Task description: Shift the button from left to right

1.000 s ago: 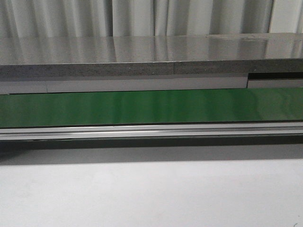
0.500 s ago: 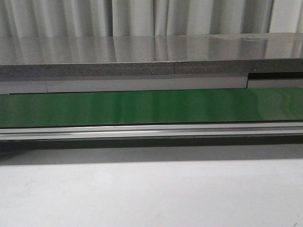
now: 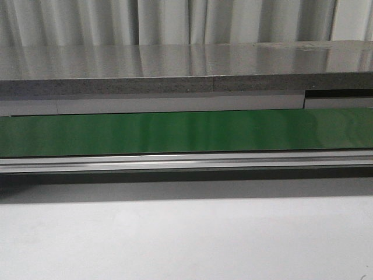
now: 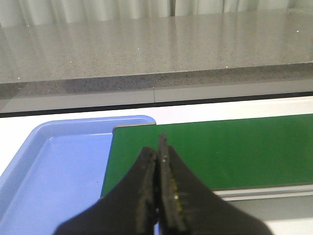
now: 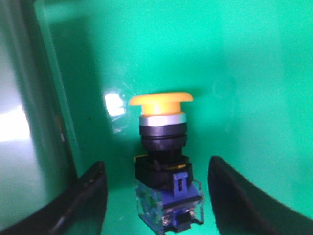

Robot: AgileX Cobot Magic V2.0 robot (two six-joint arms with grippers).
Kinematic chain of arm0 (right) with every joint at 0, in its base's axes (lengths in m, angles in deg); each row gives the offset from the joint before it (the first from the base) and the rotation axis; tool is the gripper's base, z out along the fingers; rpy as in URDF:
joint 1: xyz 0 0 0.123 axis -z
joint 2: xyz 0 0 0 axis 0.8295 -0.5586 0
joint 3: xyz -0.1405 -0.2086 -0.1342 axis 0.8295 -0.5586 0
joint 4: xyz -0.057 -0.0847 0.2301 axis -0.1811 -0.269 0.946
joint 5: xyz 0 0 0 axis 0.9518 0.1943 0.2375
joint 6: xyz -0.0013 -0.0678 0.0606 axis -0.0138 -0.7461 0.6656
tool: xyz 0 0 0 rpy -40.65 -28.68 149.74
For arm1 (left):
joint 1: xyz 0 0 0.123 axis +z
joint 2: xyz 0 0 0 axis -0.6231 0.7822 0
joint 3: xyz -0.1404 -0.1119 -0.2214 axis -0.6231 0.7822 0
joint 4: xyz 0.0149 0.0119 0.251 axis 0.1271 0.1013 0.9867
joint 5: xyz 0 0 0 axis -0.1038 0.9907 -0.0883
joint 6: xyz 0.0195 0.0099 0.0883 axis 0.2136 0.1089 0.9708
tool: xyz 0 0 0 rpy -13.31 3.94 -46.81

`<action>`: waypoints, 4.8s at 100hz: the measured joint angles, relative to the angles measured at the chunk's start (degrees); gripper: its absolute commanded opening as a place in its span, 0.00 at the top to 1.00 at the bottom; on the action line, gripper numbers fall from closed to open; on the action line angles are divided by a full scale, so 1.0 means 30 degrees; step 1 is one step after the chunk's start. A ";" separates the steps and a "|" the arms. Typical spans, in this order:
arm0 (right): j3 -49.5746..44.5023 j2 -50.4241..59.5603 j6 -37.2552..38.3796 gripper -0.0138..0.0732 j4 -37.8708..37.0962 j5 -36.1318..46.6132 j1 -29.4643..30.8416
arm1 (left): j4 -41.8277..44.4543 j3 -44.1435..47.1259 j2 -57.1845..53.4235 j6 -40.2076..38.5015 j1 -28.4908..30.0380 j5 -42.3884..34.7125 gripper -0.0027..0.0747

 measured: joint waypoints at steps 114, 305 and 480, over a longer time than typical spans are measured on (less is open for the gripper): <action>-0.9001 1.8583 0.0000 0.32 0.1891 0.7588 -0.7996 | 0.0000 0.0000 0.0000 0.0000 0.0000 0.0000 0.99; -1.8439 3.1482 0.0000 0.92 0.1935 0.7734 -0.8074 | 0.0000 0.0000 0.0000 0.0000 0.0000 0.0000 0.99; -2.5505 3.6107 0.3175 0.92 0.0817 1.1625 -0.8074 | 0.0000 0.0000 0.0000 0.0000 0.0000 0.0000 0.99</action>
